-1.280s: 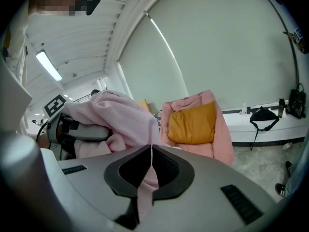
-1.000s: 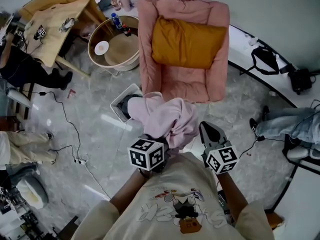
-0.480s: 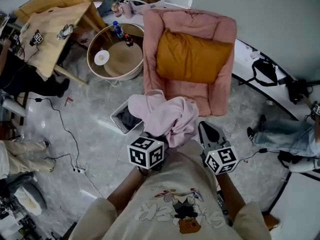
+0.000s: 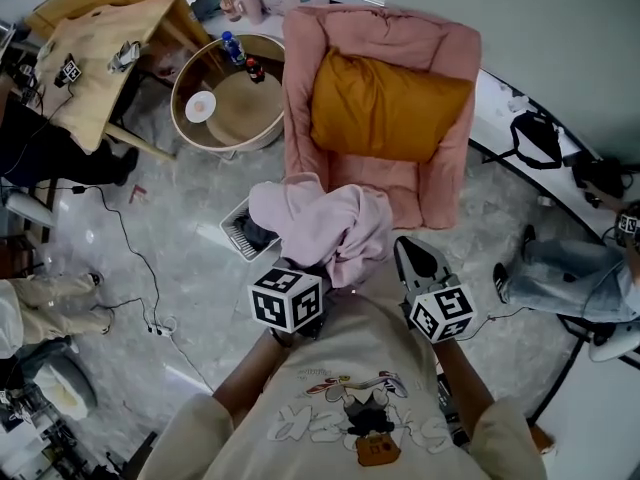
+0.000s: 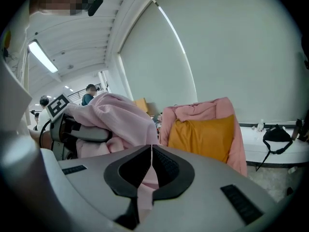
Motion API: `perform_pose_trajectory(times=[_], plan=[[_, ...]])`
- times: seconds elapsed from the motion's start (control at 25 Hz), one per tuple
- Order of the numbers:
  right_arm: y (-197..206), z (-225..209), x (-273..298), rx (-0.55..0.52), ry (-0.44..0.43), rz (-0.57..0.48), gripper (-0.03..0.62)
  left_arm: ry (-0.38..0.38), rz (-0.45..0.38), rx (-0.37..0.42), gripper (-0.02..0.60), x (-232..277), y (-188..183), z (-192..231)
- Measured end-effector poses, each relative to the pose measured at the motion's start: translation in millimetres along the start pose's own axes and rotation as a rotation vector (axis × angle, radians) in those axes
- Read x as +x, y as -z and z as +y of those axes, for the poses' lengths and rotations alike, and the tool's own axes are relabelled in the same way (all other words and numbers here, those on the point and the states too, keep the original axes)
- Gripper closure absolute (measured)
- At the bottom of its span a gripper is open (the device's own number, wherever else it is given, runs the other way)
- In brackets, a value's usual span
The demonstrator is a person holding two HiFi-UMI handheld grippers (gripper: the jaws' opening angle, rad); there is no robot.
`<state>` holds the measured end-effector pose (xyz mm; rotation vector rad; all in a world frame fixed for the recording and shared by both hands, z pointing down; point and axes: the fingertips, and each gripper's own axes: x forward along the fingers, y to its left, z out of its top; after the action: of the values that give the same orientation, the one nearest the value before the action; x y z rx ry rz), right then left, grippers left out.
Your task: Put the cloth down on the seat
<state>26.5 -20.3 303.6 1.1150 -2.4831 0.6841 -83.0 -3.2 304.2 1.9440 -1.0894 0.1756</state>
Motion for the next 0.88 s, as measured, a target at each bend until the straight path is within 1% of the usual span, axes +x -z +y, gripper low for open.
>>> perform_pose_trajectory(times=[0.24,0.36,0.48,0.72,0.88], plan=[[-18.4,-35.8,0.3,0.021,-0.026,-0.008,0.569,-0.020,-0.005,-0.002,0.215,30.9,-18.4,-12.1],[-16.3,-54.6,-0.3,0.057,-0.035,0.002,0.569,-0.019,-0.013,-0.029,0.215,47.5,-25.4,-19.4],[-11.1,-70.1,-2.8,0.066,-0.040,0.014,0.569,-0.026,-0.010,-0.058,0.215,63.8,-26.4,-24.6],[-8.6,-106.8,-1.5,0.011,-0.046,0.040,0.569,-0.054,0.005,-0.054,0.215,102.1,-24.5,-35.1],[1.5,-128.2,-0.1,0.007,-0.073,0.078,0.569,-0.077,0.024,-0.061,0.215,128.7,-14.7,-36.1]])
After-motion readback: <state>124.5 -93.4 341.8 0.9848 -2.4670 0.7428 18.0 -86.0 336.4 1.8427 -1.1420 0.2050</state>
